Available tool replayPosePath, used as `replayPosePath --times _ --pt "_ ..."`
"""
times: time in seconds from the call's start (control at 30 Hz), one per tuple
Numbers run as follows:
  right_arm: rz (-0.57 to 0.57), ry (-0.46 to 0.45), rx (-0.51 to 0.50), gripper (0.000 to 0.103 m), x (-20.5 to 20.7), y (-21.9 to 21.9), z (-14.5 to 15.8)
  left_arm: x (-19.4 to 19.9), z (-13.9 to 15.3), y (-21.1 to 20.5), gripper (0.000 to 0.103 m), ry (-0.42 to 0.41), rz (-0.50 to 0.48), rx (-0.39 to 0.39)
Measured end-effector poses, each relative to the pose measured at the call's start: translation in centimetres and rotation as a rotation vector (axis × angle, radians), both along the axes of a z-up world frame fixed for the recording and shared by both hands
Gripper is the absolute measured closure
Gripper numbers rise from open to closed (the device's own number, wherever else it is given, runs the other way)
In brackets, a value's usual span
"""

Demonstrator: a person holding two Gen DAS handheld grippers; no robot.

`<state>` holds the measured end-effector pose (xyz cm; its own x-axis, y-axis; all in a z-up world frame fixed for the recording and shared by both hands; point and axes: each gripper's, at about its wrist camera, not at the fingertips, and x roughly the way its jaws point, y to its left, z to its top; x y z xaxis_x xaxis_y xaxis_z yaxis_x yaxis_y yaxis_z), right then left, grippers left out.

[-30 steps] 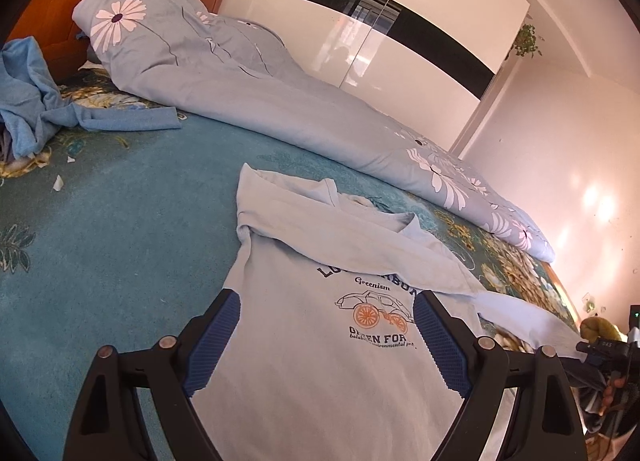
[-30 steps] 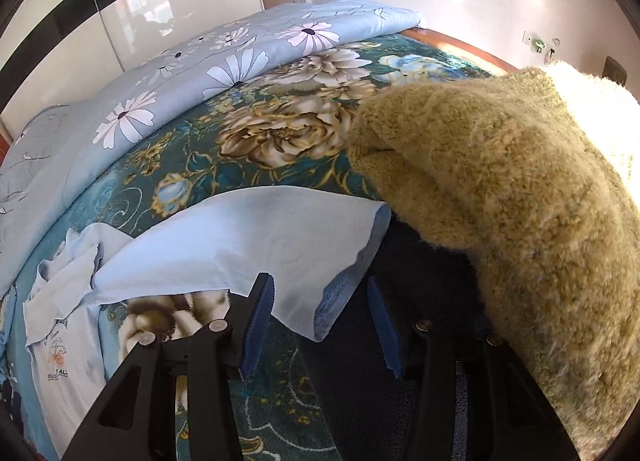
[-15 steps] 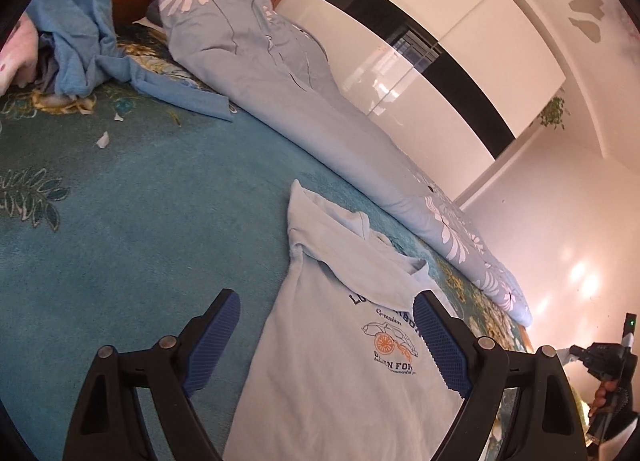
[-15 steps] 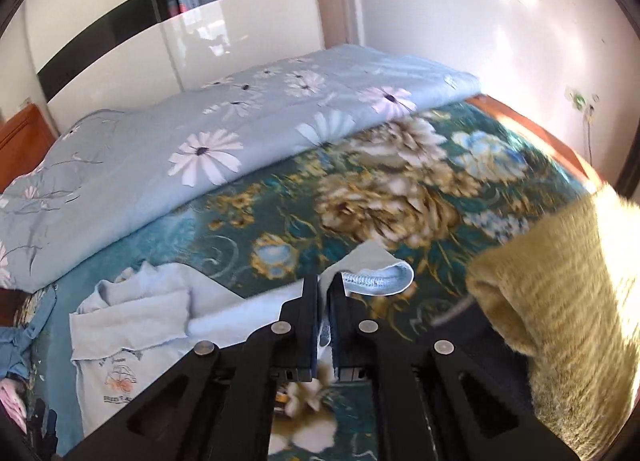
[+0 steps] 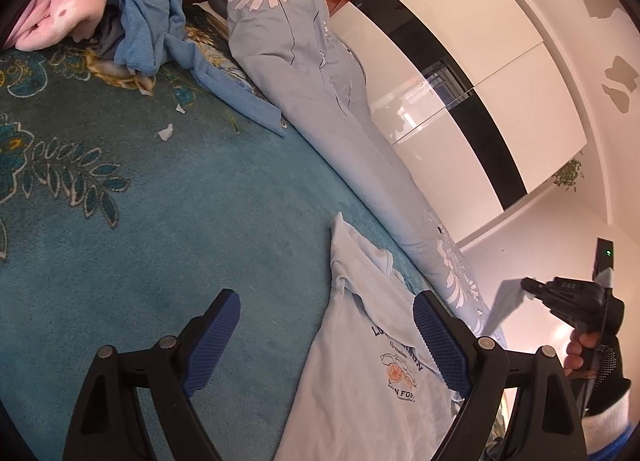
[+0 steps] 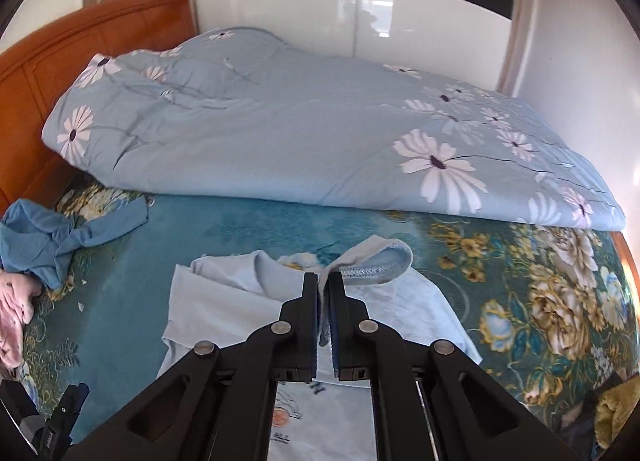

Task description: Fold clothes

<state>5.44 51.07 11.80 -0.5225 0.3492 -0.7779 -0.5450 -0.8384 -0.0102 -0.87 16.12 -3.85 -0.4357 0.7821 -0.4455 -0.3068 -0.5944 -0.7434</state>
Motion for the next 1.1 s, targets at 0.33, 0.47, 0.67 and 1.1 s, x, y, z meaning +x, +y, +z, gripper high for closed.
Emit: replayPosePath --times 0.33,0.47,0.67,1.1 --pt "0.165 -0.151 -0.098 0.098 -8.8 -6.1 -9.9 -0.6 -0.8 -0.5 0.012 -0.043 0.003 0.013" --pt "0.201 -0.171 -0.129 0.098 -10.4 -7.5 -11.8 -0.7 -1.0 -0.4 0.012 -0.049 0.000 0.009" --pt "0.235 -0.211 -0.156 0.097 -12.5 -8.9 -14.7 -0.7 -1.1 -0.2 0.012 -0.053 -0.002 -0.010" --pt "0.376 -0.027 -0.175 0.070 -5.1 -4.7 -8.9 -0.4 -0.2 2.9 0.012 0.013 -0.094 -0.121"
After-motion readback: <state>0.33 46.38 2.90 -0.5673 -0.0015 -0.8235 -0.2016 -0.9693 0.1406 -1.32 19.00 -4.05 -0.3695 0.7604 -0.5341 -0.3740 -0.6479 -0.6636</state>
